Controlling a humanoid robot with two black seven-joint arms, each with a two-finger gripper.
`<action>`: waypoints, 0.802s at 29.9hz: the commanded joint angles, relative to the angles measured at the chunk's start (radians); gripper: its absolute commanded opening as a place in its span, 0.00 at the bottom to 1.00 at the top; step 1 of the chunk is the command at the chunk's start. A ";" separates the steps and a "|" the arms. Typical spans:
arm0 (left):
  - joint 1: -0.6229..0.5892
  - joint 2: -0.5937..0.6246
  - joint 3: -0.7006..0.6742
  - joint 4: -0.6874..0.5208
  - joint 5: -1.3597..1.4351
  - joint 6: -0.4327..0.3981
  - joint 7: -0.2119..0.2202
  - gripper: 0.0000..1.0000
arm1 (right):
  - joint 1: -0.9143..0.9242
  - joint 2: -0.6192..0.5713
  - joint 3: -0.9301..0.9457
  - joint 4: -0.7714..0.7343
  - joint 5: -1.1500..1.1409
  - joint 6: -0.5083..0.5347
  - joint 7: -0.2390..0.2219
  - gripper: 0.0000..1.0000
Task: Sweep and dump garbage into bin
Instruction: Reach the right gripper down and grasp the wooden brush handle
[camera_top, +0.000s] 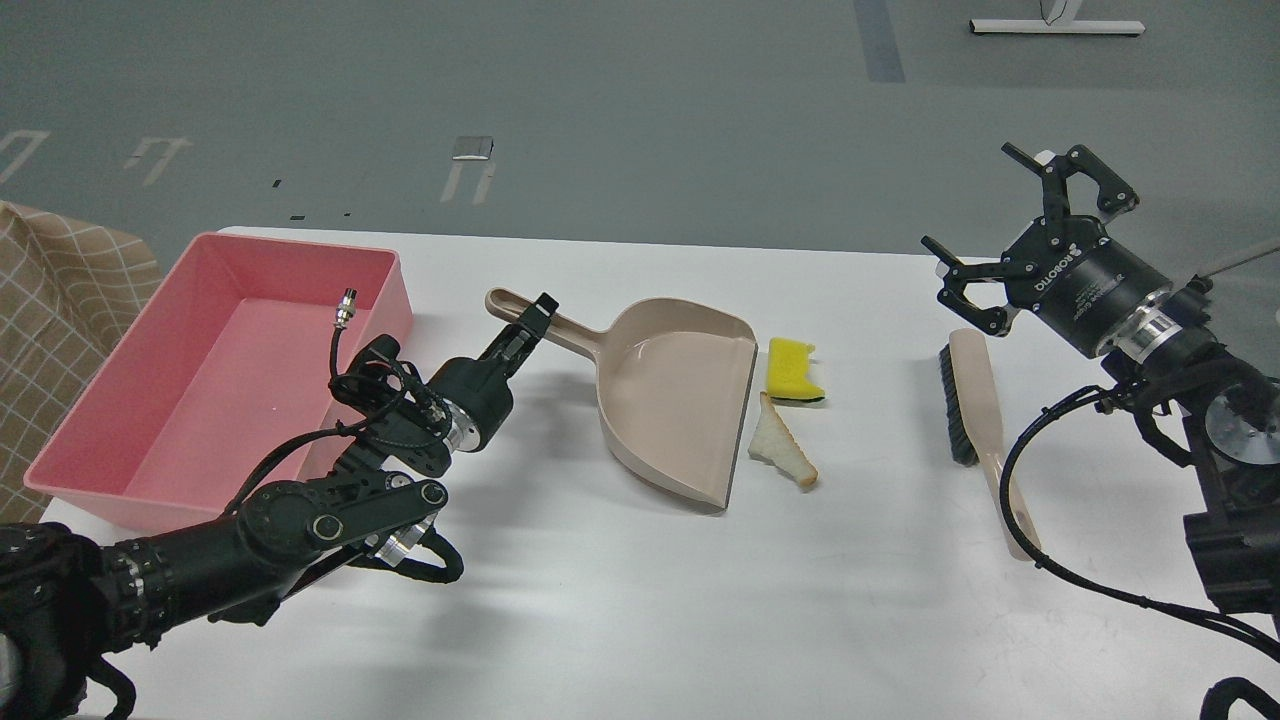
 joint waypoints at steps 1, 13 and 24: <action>-0.006 -0.005 0.007 0.000 -0.002 -0.001 0.001 0.00 | 0.016 -0.037 -0.063 0.000 -0.017 0.000 0.000 0.99; -0.009 -0.002 0.005 0.000 -0.003 -0.001 0.004 0.00 | 0.161 -0.223 -0.334 0.007 -0.249 0.000 0.000 0.99; -0.015 0.001 0.005 0.000 -0.003 -0.001 0.007 0.00 | 0.323 -0.379 -0.670 0.065 -0.258 0.000 0.001 0.93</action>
